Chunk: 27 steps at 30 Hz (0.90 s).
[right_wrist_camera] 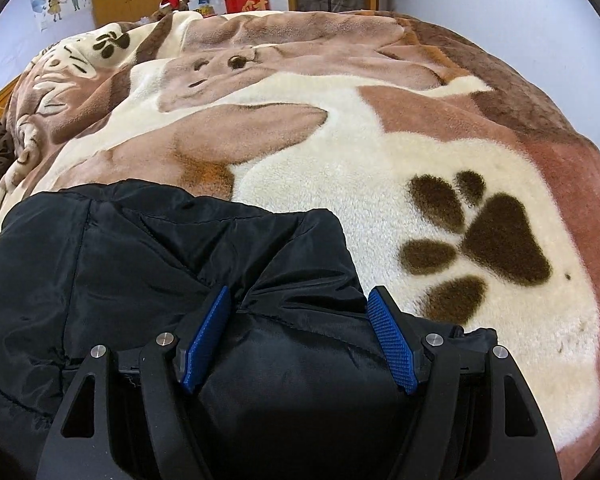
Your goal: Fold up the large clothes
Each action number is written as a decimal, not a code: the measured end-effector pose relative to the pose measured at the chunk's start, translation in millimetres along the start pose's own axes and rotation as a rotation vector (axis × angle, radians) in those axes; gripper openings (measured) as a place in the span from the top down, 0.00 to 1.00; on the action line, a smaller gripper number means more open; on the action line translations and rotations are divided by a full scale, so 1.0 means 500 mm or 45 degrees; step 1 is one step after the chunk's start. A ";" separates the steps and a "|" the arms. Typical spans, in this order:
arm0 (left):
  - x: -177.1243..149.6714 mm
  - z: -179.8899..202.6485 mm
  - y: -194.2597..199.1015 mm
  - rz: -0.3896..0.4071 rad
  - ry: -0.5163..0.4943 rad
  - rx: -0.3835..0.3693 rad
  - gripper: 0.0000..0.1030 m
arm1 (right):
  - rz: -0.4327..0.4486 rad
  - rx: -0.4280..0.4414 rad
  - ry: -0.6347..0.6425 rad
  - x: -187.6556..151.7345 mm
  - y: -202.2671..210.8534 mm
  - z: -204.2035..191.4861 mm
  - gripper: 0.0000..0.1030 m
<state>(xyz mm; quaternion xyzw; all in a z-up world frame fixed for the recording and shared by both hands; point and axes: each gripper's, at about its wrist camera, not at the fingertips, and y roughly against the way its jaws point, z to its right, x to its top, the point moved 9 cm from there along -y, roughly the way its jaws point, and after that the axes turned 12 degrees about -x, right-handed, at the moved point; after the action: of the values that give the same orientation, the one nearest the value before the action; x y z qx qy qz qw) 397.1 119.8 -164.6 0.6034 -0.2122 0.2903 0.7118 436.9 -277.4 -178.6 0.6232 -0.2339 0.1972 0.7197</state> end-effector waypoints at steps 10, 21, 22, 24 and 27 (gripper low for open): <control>0.067 0.119 0.173 0.121 -0.033 -0.190 0.26 | 0.145 0.076 -0.049 0.042 0.193 -0.005 0.33; -0.013 0.273 0.002 -0.083 -0.095 -0.313 0.27 | 0.062 0.177 0.102 -0.005 0.099 -0.142 0.37; -0.017 0.276 -0.004 -0.082 -0.094 -0.312 0.27 | 0.063 0.170 0.119 -0.007 0.087 -0.144 0.37; -0.020 0.278 -0.019 -0.083 -0.108 -0.302 0.27 | 0.068 0.159 0.134 -0.008 0.069 -0.150 0.37; -0.029 0.279 -0.036 -0.070 -0.108 -0.301 0.27 | 0.090 0.141 0.131 -0.012 0.054 -0.153 0.37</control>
<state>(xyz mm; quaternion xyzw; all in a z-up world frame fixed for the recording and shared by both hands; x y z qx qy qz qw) 405.4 -21.1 -162.1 0.5326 -0.2582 0.2177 0.7761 423.5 -198.0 -168.9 0.6425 -0.2074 0.2668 0.6877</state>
